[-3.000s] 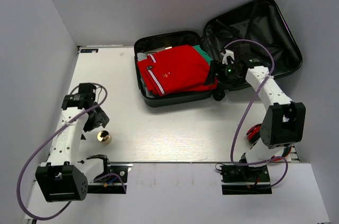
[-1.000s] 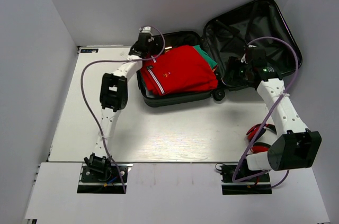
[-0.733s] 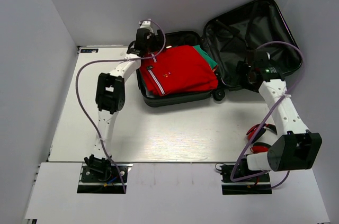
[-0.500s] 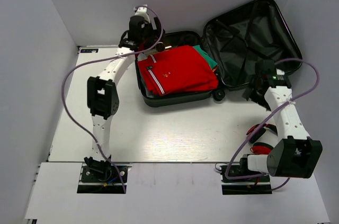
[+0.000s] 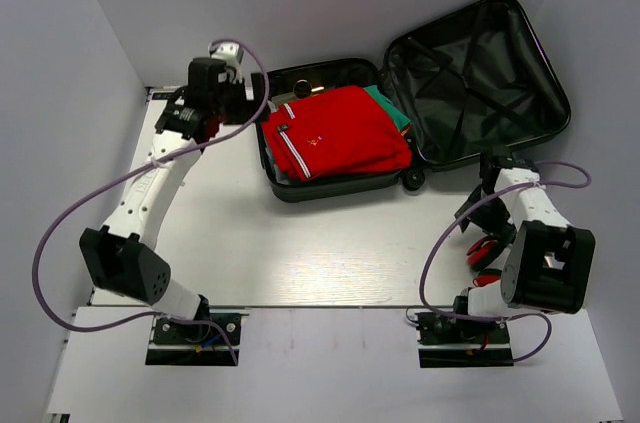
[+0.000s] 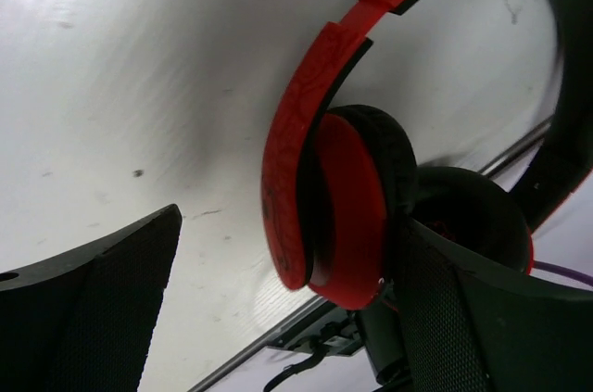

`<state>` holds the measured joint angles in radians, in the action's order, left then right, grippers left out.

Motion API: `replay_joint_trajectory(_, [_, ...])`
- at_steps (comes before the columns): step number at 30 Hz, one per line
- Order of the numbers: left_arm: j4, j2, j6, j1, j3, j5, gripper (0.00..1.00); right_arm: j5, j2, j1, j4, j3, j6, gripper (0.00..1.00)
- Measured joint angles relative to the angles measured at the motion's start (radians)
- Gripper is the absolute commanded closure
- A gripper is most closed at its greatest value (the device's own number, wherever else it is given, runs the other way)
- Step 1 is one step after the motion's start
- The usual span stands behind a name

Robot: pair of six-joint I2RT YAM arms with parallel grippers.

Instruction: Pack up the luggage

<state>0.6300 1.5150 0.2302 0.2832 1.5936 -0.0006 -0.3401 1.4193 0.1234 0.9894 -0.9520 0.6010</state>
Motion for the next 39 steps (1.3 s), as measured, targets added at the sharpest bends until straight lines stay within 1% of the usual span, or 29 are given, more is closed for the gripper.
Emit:
replay_joint_trajectory(3, [0.066, -0.017, 0.011, -0.016, -0.098, -0.008, 0.0, -0.04, 0.016, 0.014, 0.011, 0.019, 0.014, 0.1])
replay_joint_trajectory(5, [0.107, -0.004, 0.022, -0.031, -0.135, -0.008, 0.0, -0.074, 0.028, 0.025, 0.019, 0.02, 0.028, 0.1])
replay_joint_trajectory(8, [0.132, 0.003, 0.031, -0.045, -0.164, -0.006, 0.0, -0.105, 0.031, 0.041, 0.032, 0.021, 0.04, 0.1])
replay_joint_trajectory(12, [0.128, 0.002, 0.034, -0.051, -0.166, 0.007, 0.0, -0.101, 0.04, 0.063, 0.026, 0.054, 0.049, 0.1])
replay_joint_trajectory(14, [0.126, 0.002, 0.034, -0.051, -0.166, 0.013, 0.0, -0.09, 0.065, 0.072, 0.026, 0.068, 0.051, 0.16])
replay_joint_trajectory(15, [0.126, 0.002, 0.034, -0.051, -0.166, 0.016, 0.0, -0.082, 0.081, 0.075, 0.022, 0.072, 0.05, 0.23])
replay_joint_trajectory(16, [0.126, 0.002, 0.034, -0.052, -0.166, 0.018, 0.0, -0.072, 0.095, 0.078, 0.014, 0.074, 0.049, 0.81])
replay_joint_trajectory(17, [0.126, 0.002, 0.033, -0.052, -0.165, 0.02, 0.0, -0.065, 0.108, 0.08, 0.003, 0.078, 0.049, 0.82])
replay_joint_trajectory(18, [0.126, 0.003, 0.033, -0.053, -0.164, 0.022, 0.0, -0.047, 0.109, 0.08, -0.005, 0.079, 0.043, 0.93])
replay_joint_trajectory(19, [0.126, 0.003, 0.033, -0.053, -0.164, 0.024, 0.0, -0.024, 0.108, 0.08, -0.018, 0.079, 0.042, 1.0])
replay_joint_trajectory(22, [0.124, 0.003, 0.033, -0.058, -0.164, 0.028, 0.01, 0.026, 0.092, 0.079, -0.015, 0.051, 0.0, 1.0])
replay_joint_trajectory(25, [0.109, 0.003, 0.033, -0.065, -0.166, 0.039, 0.01, 0.08, 0.032, 0.077, -0.011, -0.016, -0.062, 1.0])
replay_joint_trajectory(29, [0.065, 0.003, 0.044, -0.079, -0.206, 0.069, 0.0, 0.158, -0.133, 0.071, 0.005, -0.12, -0.177, 1.0])
replay_joint_trajectory(31, [0.051, 0.003, 0.055, -0.089, -0.243, 0.097, 0.0, 0.214, -0.211, 0.069, 0.032, -0.199, -0.238, 1.0])
replay_joint_trajectory(33, [0.042, 0.003, 0.069, -0.098, -0.275, 0.129, 0.0, 0.298, -0.26, 0.064, 0.055, -0.296, -0.288, 1.0])
replay_joint_trajectory(35, [0.04, 0.003, 0.083, -0.105, -0.294, 0.157, 0.0, 0.417, -0.267, 0.05, 0.068, -0.416, -0.33, 1.0])
replay_joint_trajectory(37, [0.038, 0.003, 0.093, -0.113, -0.302, 0.179, 0.0, 0.533, -0.243, 0.024, 0.038, -0.495, -0.351, 1.0])
replay_joint_trajectory(39, [0.032, 0.003, 0.103, -0.121, -0.304, 0.197, 0.0, 0.638, -0.184, -0.013, 0.018, -0.575, -0.361, 1.0])
